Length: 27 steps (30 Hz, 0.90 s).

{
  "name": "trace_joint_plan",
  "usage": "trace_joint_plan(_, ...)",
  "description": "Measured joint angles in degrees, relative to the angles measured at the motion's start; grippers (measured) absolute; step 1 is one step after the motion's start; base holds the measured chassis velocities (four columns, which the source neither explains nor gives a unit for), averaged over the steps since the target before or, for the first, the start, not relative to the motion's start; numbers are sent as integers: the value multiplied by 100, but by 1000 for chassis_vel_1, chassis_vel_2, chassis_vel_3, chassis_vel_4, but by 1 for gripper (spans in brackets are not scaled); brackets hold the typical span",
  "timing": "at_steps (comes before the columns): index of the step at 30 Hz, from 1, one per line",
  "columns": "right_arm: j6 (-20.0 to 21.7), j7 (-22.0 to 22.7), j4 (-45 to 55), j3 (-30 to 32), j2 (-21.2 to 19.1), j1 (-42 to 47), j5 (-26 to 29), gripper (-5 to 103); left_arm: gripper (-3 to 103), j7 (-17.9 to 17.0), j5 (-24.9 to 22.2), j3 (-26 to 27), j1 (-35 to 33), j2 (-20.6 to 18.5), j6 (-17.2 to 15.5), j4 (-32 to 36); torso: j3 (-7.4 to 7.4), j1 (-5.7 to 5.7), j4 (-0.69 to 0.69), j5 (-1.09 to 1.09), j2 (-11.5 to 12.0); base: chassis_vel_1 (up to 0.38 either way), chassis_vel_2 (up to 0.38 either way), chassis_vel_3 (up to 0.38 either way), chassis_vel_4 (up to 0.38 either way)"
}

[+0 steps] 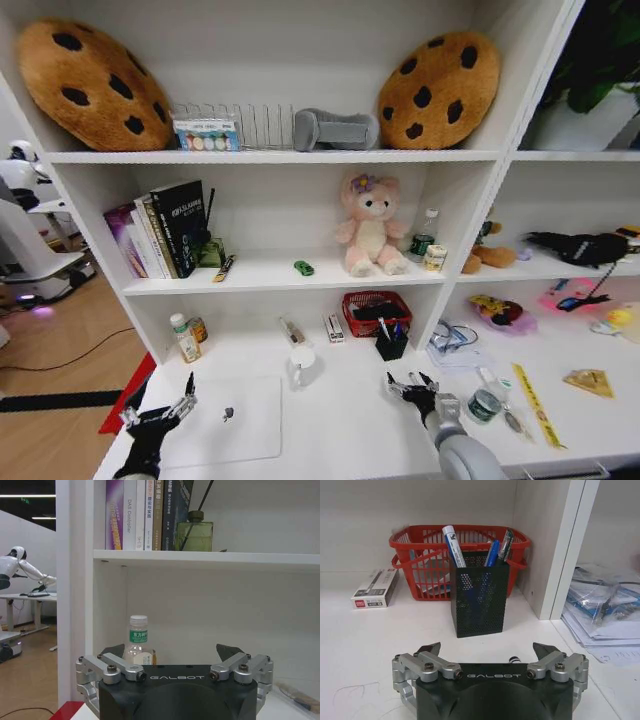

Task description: Organize the objects on the table.

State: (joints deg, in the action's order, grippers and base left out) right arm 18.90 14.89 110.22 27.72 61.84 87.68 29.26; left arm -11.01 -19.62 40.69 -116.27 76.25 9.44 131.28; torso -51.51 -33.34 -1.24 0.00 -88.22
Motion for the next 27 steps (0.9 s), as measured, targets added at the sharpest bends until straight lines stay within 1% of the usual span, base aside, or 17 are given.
trace_joint_plan(6, 150, 66, 16, 15, -47, -9, 126, 100, 100, 11, -6, 33, -28, -13, 24, -29, 0, 0, -1, 0, 0, 0, 0, 0, 0)
trace_joint_plan(12, 167, 119, 6, 63, 43, 37, 158, 100, 100, 11, -10, 29, -21, 7, 33, -55, 0, 0, -1, 1, 0, 0, 0, 0, 0)
trace_joint_plan(18, 167, 125, -42, 120, 32, 69, 186, 100, 100, 10, -4, 23, -27, 17, 43, -70, 0, 0, -1, 0, 0, 0, 0, 0, 0)
trace_joint_plan(19, 167, 125, -64, 128, 29, 73, 207, 101, 100, 7, -4, 25, -25, 23, 44, -70, 0, 0, 0, 0, 0, 0, 0, 0, 0)
trace_joint_plan(20, 168, 123, -94, 128, 38, 93, 234, 99, 100, -1, -6, 32, -23, 35, 45, -63, 0, 0, 0, 0, 0, 0, 0, 0, 0)
trace_joint_plan(22, 169, 118, -105, 127, 44, 104, 235, 99, 100, -4, -8, 36, -23, 36, 45, -59, 0, 0, 0, 0, 0, 0, 0, 0, 0)
trace_joint_plan(23, 174, 112, -126, 122, 60, 122, 238, 95, 100, -12, -11, 46, -25, 37, 45, -56, 0, 0, 0, 0, 0, 0, 0, 0, 0)
trace_joint_plan(25, 212, 113, -159, 114, 87, 137, 285, 85, 100, -43, -50, 77, -47, 40, 53, -47, 0, 0, -1, 0, 0, 0, 0, 0, 0)
trace_joint_plan(26, 212, 113, -159, 114, 87, 137, 285, 85, 100, -43, -50, 77, -47, 40, 53, -47, 0, 0, -1, 0, 0, 0, 0, 0, 0)
trace_joint_plan(27, 214, 114, -169, 115, 90, 138, 287, 80, 100, -48, -81, 92, -62, 42, 54, -45, 0, 0, -1, 0, 0, 0, 0, 0, 0)
